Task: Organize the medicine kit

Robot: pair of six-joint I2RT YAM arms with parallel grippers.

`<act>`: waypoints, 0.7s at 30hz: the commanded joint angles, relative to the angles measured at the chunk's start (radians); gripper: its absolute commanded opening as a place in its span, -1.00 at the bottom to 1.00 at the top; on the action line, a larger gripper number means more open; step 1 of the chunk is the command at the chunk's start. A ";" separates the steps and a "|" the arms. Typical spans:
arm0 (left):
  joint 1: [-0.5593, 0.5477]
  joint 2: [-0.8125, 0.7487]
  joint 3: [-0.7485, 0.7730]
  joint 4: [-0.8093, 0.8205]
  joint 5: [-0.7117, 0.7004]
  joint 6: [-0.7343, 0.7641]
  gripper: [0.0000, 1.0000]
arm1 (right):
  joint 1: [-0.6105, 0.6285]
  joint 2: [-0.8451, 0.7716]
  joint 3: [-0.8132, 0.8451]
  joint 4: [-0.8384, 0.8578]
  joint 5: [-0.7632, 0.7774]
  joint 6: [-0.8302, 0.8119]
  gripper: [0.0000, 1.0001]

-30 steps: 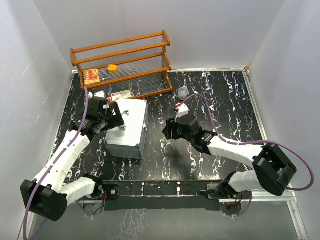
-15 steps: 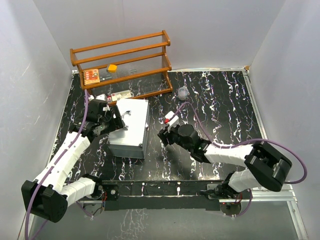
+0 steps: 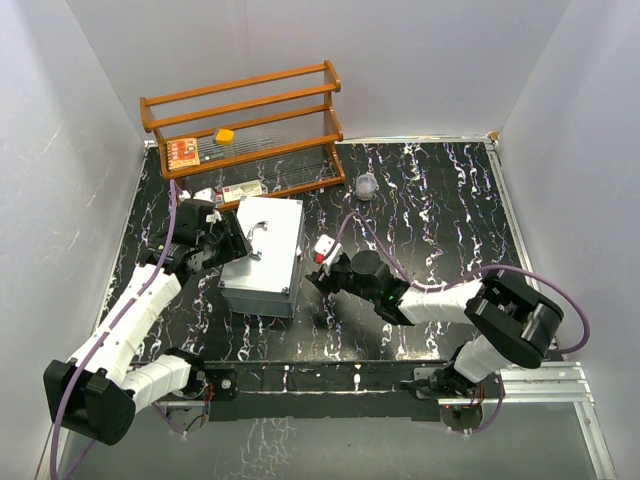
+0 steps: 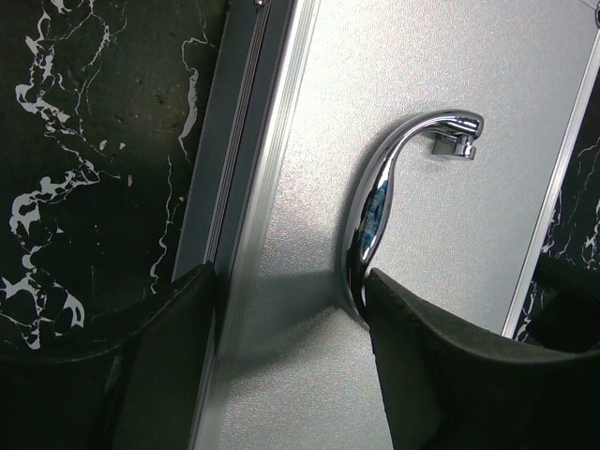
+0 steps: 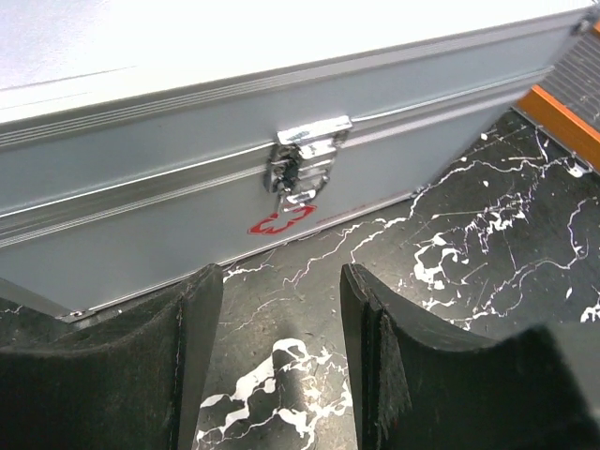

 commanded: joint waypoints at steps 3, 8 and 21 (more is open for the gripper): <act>-0.004 0.019 -0.046 -0.028 0.096 -0.016 0.21 | 0.002 0.054 0.052 0.149 -0.030 -0.084 0.02; -0.004 0.026 -0.043 -0.030 0.066 -0.025 0.19 | 0.003 0.123 0.069 0.220 0.008 -0.107 0.02; -0.003 0.031 -0.043 -0.033 0.047 -0.040 0.17 | 0.003 0.251 0.068 0.460 0.205 -0.116 0.02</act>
